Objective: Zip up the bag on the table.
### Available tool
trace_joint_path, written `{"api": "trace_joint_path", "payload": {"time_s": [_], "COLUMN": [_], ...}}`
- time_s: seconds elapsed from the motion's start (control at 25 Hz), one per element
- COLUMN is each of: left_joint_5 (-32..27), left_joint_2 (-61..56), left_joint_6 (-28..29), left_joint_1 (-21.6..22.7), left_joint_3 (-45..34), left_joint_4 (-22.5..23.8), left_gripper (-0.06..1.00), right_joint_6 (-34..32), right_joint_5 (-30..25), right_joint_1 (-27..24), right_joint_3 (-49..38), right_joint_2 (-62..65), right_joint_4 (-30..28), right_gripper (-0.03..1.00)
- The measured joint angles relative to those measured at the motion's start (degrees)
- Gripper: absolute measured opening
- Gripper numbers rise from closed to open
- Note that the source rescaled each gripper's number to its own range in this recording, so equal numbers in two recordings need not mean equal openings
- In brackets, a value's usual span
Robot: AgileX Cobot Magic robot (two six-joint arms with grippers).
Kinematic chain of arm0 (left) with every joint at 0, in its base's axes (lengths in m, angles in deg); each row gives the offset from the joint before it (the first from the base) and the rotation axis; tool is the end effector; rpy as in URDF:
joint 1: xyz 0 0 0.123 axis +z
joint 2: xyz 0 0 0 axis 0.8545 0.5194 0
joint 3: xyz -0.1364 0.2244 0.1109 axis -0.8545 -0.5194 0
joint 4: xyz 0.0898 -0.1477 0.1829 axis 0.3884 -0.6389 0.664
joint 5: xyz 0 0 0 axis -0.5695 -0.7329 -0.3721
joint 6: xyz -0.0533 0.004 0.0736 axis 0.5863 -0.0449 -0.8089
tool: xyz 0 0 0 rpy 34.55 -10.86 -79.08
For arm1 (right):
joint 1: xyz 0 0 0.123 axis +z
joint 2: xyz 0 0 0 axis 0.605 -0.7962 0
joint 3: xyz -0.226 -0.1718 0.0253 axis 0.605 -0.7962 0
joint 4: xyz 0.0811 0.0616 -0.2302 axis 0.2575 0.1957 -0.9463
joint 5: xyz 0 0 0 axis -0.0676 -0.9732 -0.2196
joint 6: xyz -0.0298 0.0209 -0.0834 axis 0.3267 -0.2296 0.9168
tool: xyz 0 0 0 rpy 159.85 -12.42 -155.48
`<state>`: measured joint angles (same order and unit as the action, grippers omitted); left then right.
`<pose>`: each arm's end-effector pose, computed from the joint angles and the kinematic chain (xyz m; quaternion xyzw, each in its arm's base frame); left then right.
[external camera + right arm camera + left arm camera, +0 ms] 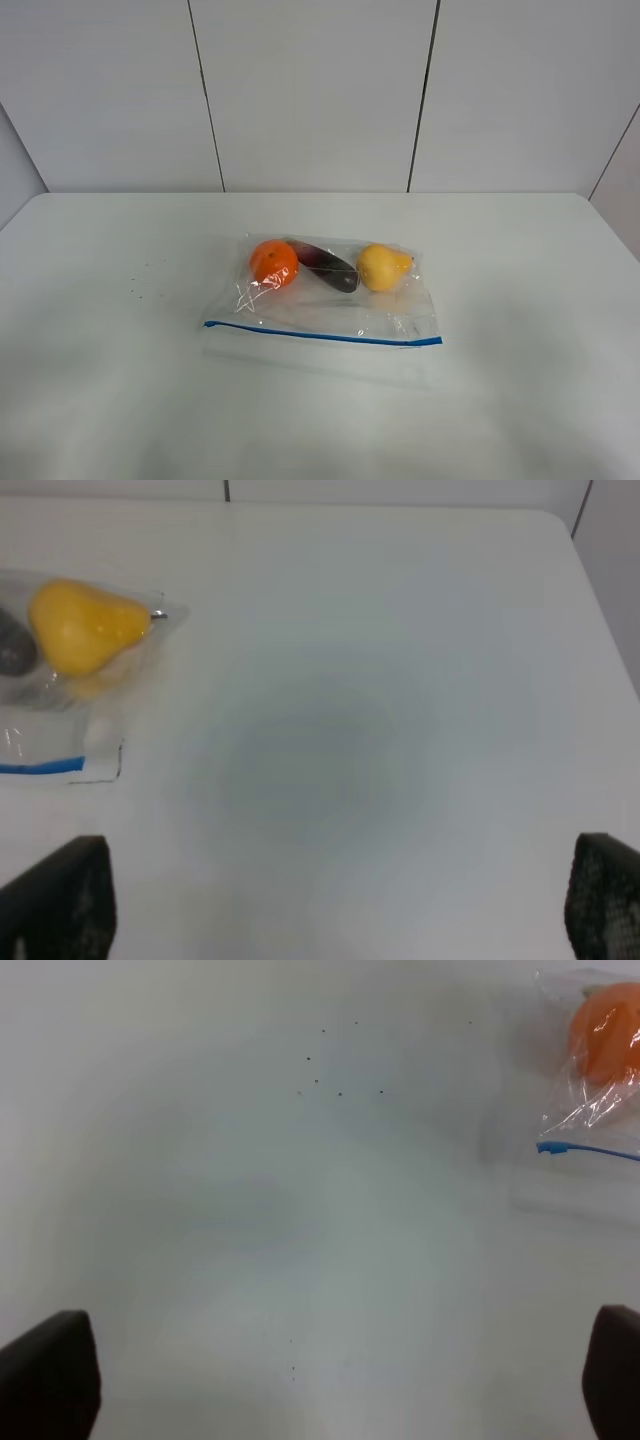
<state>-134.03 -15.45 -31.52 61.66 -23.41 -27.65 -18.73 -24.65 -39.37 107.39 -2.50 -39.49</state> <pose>-0.0051 0.0028 0.2763 -0.0266 0.8506 0.0303 0.5242 -0.0037 0.0045 0.2799 -0.0239 0.8425 -0.0063 0.5381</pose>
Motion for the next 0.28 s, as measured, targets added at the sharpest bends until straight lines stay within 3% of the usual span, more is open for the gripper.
{"api": "trace_joint_path", "payload": {"time_s": [0.28], "left_joint_5": [0.0], "left_joint_2": [0.0], "left_joint_6": [0.0], "left_joint_1": [0.0], "left_joint_3": [0.0], "left_joint_4": [0.0], "left_gripper": [1.00], "right_joint_6": [-0.2], "right_joint_5": [0.0], "right_joint_1": [0.0], "right_joint_3": [0.0], "right_joint_2": [0.0], "right_joint_4": [0.0], "right_gripper": [1.00]}}
